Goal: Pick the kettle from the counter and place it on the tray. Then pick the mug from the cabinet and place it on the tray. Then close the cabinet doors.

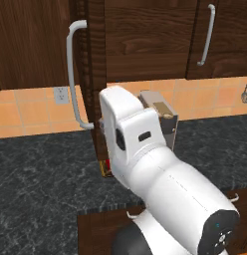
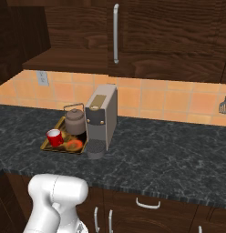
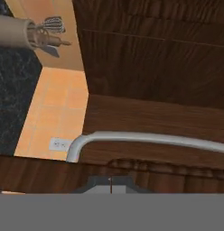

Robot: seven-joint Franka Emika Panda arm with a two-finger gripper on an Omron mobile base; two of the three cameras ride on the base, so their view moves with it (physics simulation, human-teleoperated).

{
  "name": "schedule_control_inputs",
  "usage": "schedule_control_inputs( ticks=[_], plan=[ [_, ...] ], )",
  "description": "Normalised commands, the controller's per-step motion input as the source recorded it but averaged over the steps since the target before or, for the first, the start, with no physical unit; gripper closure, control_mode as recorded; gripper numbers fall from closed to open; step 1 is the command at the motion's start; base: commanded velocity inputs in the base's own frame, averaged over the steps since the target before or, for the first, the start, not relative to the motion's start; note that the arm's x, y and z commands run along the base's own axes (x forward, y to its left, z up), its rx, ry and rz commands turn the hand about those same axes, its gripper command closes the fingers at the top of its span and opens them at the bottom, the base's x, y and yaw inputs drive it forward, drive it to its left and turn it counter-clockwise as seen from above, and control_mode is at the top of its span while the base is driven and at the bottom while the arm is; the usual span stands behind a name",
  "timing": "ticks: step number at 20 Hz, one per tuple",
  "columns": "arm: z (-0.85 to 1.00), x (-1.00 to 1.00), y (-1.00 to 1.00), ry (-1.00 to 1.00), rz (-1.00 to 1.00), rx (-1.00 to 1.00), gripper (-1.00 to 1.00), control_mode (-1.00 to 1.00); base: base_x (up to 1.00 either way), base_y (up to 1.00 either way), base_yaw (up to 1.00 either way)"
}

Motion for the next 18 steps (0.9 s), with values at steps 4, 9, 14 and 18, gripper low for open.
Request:
schedule_control_inputs(
  ticks=[4, 9, 14, 18],
  plan=[
    [-0.40, 0.08, 0.86, -0.06, -0.40, -0.24, 1.00, -1.00, 0.00, 0.00, 0.00],
    [-0.77, 0.82, 0.98, -0.10, -0.53, -0.30, 1.00, -1.00, 0.00, 0.00, 0.00],
    [-0.72, 1.00, 0.99, -0.14, -0.52, -0.24, 1.00, -1.00, 0.00, 0.00, 0.00],
    [-0.34, 1.00, 0.77, -0.12, -0.42, -0.14, 1.00, -1.00, 0.00, 0.00, 0.00]
  ],
)
